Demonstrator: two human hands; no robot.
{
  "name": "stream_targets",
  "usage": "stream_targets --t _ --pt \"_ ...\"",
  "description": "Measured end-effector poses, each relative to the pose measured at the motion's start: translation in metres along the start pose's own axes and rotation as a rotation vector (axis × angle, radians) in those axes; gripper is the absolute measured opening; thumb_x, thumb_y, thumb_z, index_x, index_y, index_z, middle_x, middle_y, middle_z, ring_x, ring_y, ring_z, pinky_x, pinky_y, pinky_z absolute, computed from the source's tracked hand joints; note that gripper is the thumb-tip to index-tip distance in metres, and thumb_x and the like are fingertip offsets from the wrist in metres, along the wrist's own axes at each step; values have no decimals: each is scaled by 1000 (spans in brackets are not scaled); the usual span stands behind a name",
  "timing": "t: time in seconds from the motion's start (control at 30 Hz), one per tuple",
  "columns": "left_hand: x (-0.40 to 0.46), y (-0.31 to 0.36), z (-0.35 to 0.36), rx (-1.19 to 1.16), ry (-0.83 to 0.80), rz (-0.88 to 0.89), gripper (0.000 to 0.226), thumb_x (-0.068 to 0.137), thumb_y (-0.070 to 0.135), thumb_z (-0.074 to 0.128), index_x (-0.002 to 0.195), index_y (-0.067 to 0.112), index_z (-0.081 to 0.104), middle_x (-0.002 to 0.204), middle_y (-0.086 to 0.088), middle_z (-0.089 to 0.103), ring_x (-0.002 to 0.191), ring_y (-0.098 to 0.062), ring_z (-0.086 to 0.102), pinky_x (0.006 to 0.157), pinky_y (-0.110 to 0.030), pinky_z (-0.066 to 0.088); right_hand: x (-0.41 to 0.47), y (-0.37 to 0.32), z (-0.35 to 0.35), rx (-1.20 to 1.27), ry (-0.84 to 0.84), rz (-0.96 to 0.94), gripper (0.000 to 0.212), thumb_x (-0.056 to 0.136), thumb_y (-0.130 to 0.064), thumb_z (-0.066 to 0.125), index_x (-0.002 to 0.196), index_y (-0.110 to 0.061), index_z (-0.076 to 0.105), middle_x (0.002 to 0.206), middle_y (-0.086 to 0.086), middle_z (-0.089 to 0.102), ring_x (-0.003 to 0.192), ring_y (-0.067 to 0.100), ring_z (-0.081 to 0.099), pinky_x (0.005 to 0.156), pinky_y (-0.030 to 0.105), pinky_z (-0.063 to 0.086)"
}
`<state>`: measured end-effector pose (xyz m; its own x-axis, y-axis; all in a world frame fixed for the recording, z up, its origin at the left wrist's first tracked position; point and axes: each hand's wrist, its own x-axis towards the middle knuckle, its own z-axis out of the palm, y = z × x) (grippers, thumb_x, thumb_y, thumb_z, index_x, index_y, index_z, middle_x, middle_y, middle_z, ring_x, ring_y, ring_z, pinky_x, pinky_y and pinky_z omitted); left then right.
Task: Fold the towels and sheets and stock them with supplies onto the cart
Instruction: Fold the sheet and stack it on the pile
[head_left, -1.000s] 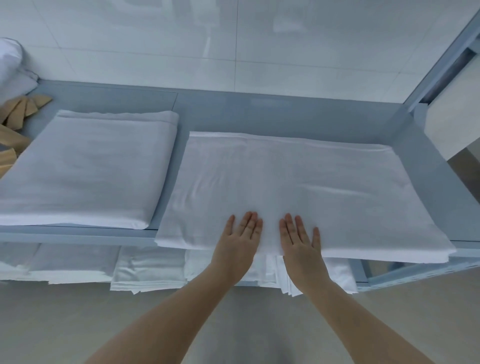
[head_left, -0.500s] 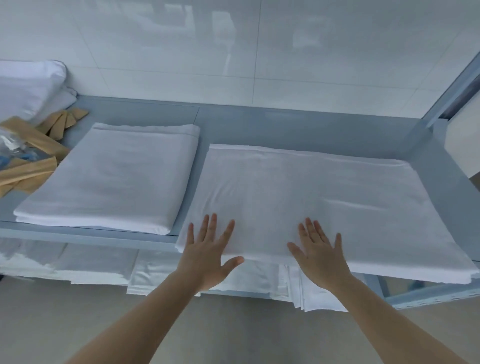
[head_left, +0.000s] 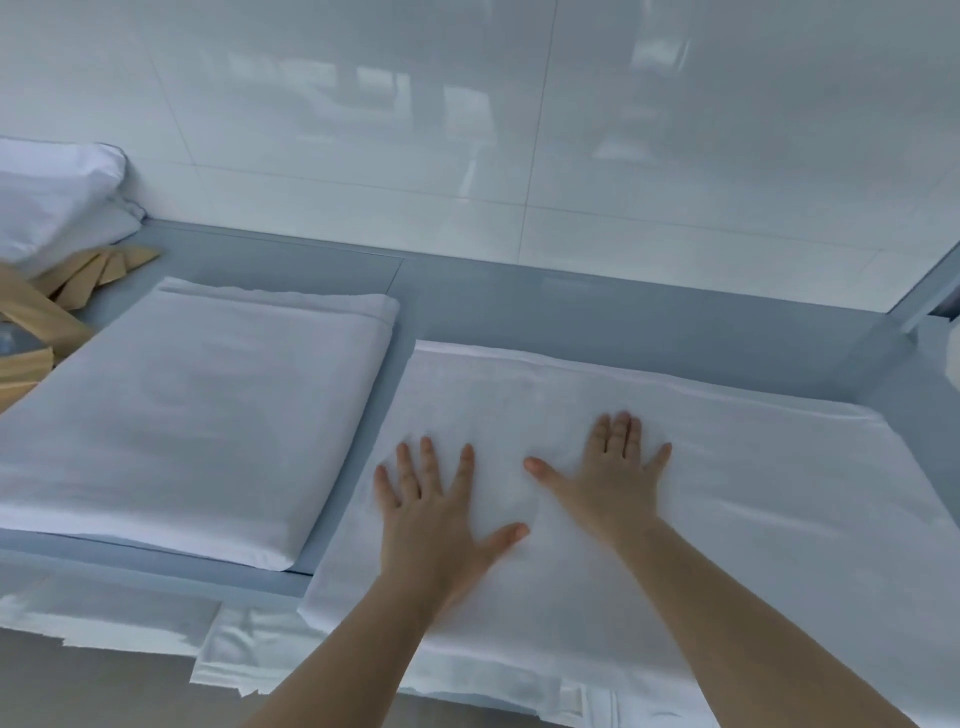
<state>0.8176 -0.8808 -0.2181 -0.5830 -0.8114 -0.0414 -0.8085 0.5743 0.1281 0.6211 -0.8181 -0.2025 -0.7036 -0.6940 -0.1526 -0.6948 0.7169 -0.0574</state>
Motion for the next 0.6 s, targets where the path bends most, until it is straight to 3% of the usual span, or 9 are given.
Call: stream_targets --t 0.17,0.27,0.37,0.5,0.6 --pt "1 1 5 -22 24 -8 122 56 97 -13 149 19 -22 156 -19 -22 141 -39 -29 109 -59 -21 47 -98 0 51 40 -122 135 58 -97 11 150 1 -5 159 21 -7 146 33 -13 110 63 -13" --pt "2 0 9 -14 30 -13 115 59 92 -15 143 15 -29 155 -20 -21 141 -41 -26 109 -60 -21 66 -149 -2 47 19 -171 128 66 -93 17 150 2 -2 159 20 -3 147 32 -10 109 64 -15" --pt "2 -1 10 11 15 -7 106 64 83 -4 138 13 -35 154 -20 -25 140 -42 -27 108 -62 -19 76 -183 -6 18 -20 -293 109 79 -84 19 153 -5 1 161 13 -2 148 27 -10 111 62 -13" --pt "2 1 8 -12 7 -9 106 67 85 -4 140 13 -33 153 -18 -29 140 -40 -29 109 -61 -20 66 -193 -10 191 -181 -736 71 97 -63 20 154 -23 6 162 -4 -2 148 10 -6 117 48 -9" --pt "1 2 6 -18 24 -20 107 70 87 -9 146 15 -25 158 -17 -17 143 -38 -23 110 -60 -20 59 -156 0 195 -98 -806 58 101 -52 17 153 -30 9 161 -10 1 147 7 -5 116 44 -10"
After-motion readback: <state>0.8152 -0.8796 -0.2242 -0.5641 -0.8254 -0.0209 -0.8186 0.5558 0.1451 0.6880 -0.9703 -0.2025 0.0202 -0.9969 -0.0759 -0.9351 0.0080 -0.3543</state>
